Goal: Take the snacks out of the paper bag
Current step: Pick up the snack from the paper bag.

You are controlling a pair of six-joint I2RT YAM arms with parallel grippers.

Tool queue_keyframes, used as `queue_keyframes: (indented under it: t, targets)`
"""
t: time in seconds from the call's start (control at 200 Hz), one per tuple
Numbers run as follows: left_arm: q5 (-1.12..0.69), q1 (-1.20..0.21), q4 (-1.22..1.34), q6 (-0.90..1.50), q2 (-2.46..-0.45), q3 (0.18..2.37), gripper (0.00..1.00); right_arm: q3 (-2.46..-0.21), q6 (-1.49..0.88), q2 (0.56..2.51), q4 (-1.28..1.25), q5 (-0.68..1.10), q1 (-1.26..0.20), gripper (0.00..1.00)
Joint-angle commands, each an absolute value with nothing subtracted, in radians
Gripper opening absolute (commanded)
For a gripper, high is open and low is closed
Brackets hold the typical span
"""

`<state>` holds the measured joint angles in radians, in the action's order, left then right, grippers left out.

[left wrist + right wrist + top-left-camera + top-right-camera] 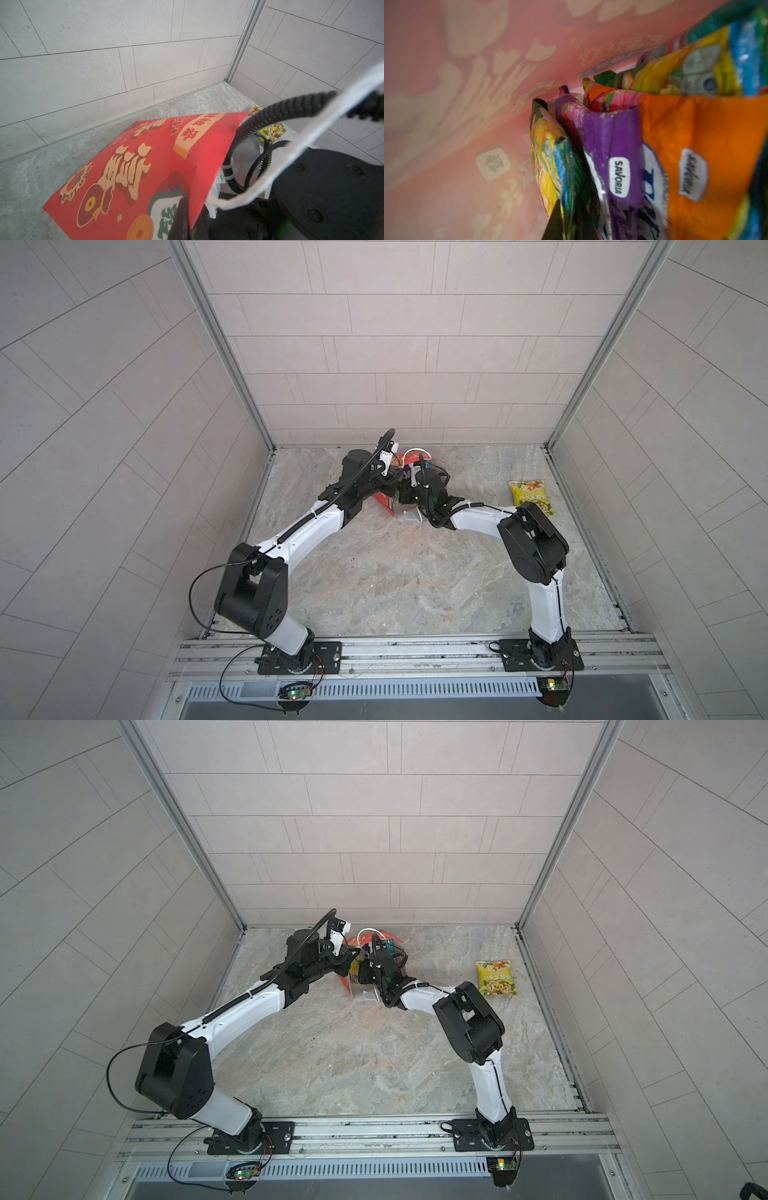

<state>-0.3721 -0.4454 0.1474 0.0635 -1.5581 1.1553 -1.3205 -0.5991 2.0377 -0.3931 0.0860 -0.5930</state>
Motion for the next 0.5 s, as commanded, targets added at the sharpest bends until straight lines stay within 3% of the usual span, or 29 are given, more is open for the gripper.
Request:
queue_keyframes:
  t: [0.0, 0.495]
  targets:
    - [-0.423, -0.459, 0.194, 0.074, -1.532, 1.151, 0.0, -1.321, -0.608, 2.042, -0.393, 0.081, -0.59, 0.06]
    - [-0.366, -0.46, 0.193, 0.054, -1.541, 1.129, 0.0, -1.199, -0.569, 1.822, -0.384, 0.118, -0.591, 0.03]
